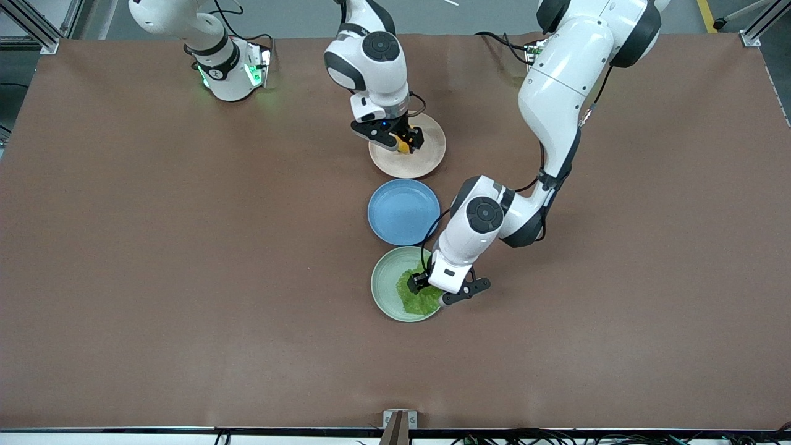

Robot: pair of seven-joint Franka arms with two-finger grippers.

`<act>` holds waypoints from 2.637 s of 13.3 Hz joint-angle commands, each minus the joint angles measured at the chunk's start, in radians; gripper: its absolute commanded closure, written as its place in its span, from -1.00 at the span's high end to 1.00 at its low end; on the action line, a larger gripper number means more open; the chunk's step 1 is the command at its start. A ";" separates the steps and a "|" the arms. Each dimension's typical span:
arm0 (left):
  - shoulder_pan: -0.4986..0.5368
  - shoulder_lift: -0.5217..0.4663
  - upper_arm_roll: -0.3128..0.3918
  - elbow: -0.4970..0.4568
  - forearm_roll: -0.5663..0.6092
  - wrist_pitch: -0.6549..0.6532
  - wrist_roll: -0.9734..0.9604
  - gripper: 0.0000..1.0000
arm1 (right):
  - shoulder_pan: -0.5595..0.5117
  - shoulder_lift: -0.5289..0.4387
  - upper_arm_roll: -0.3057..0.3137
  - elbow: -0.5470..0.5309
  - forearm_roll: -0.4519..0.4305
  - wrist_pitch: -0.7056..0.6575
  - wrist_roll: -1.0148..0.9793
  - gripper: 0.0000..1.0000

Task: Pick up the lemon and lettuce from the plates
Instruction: 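Grasp the lettuce with the left gripper while the right gripper reaches the lemon, then lift the lettuce with the left gripper while the right gripper lifts the lemon, then lower the lettuce with the left gripper while the right gripper lowers the lemon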

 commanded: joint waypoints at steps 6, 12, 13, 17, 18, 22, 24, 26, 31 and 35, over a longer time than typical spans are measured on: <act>-0.006 0.003 0.005 0.012 0.006 -0.002 -0.017 -0.64 | 0.088 0.107 -0.018 -0.003 -0.097 0.104 0.187 1.00; -0.004 -0.026 -0.004 0.020 -0.009 -0.002 -0.072 -0.98 | 0.054 0.079 -0.019 0.006 -0.100 0.084 0.164 -0.99; -0.004 -0.050 -0.004 0.021 -0.009 -0.004 -0.112 -0.98 | 0.022 0.036 -0.019 0.006 -0.100 0.045 0.123 -1.00; 0.040 -0.164 -0.016 0.009 -0.026 -0.082 -0.166 -0.98 | -0.199 -0.174 -0.016 -0.003 -0.091 -0.205 -0.258 -0.99; 0.078 -0.216 -0.016 -0.026 -0.026 -0.137 -0.163 -0.98 | -0.274 -0.214 -0.016 -0.017 -0.089 -0.242 -0.390 -0.99; 0.290 -0.434 -0.091 -0.279 -0.058 -0.157 -0.145 -0.98 | -0.565 -0.260 -0.016 -0.107 -0.086 -0.229 -0.924 -0.99; 0.380 -0.500 -0.128 -0.412 -0.058 -0.147 -0.091 -0.98 | -0.706 -0.248 -0.016 -0.139 -0.086 -0.174 -1.159 -0.99; 0.451 -0.561 -0.129 -0.545 -0.058 -0.118 -0.041 -0.98 | -0.795 -0.208 -0.016 -0.153 -0.086 -0.127 -1.310 -0.98; 0.536 -0.592 -0.133 -0.770 -0.058 0.071 0.093 -0.98 | -0.920 -0.035 -0.015 -0.152 -0.085 0.056 -1.485 -0.97; 0.581 -0.583 -0.131 -0.845 -0.058 0.137 0.142 -0.98 | -0.942 0.036 -0.015 -0.152 -0.085 0.086 -1.536 -0.92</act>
